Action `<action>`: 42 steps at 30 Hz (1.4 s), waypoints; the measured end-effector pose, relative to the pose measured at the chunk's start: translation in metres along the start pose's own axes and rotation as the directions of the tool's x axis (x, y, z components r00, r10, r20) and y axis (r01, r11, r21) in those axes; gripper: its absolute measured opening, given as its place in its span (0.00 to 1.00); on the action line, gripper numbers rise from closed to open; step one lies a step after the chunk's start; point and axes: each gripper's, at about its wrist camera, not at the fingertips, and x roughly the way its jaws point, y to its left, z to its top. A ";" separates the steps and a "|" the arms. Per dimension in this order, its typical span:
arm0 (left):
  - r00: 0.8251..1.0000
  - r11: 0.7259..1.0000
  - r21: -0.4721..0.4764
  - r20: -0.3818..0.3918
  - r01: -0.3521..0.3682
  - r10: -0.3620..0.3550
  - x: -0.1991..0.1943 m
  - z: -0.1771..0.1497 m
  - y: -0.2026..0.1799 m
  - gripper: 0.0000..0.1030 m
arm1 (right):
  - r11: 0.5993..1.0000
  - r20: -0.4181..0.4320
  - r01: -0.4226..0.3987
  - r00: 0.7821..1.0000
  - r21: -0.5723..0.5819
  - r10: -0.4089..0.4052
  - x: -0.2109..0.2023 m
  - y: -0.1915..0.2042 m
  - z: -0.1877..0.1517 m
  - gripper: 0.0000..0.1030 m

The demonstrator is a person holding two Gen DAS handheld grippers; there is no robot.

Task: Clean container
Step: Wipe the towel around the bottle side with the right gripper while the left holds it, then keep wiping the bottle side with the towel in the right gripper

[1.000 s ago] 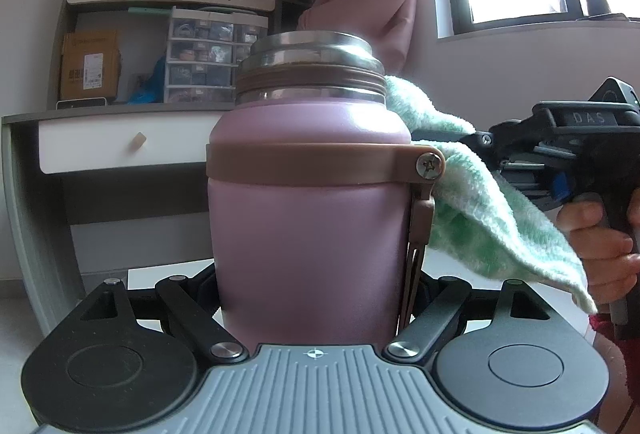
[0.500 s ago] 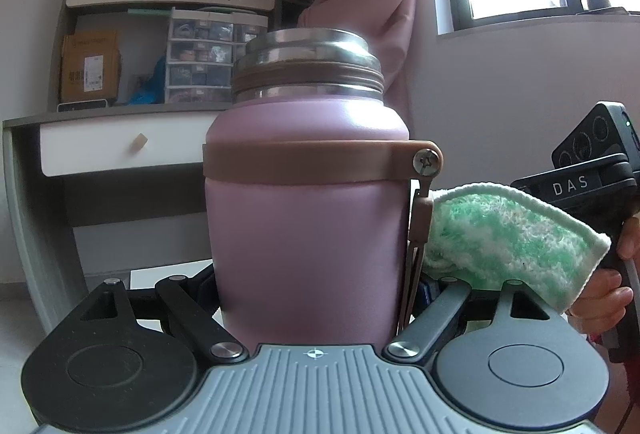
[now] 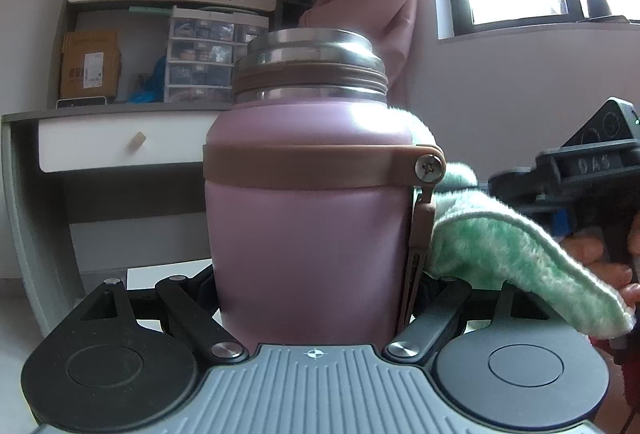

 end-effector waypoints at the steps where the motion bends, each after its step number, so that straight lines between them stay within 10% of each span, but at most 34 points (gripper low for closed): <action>1: 1.000 1.000 0.006 -0.002 -0.003 0.003 0.000 0.000 -0.001 0.82 | 1.000 -0.008 0.001 1.000 0.006 -0.001 0.000 -0.003 -0.001 0.11; 17: 1.000 0.999 0.041 -0.022 -0.020 0.021 -0.001 0.002 -0.010 0.82 | 0.995 -0.070 0.088 0.993 -0.043 -0.091 0.002 -0.001 -0.003 0.11; 28: 1.000 1.000 0.011 -0.008 -0.006 0.006 0.002 0.004 -0.015 0.82 | 0.999 0.043 0.014 0.999 -0.032 -0.012 -0.007 0.011 0.024 0.11; 42: 1.000 0.999 0.030 -0.017 -0.019 0.019 0.006 0.004 -0.016 0.82 | 0.998 -0.087 0.055 0.994 -0.032 -0.058 0.011 -0.014 0.007 0.11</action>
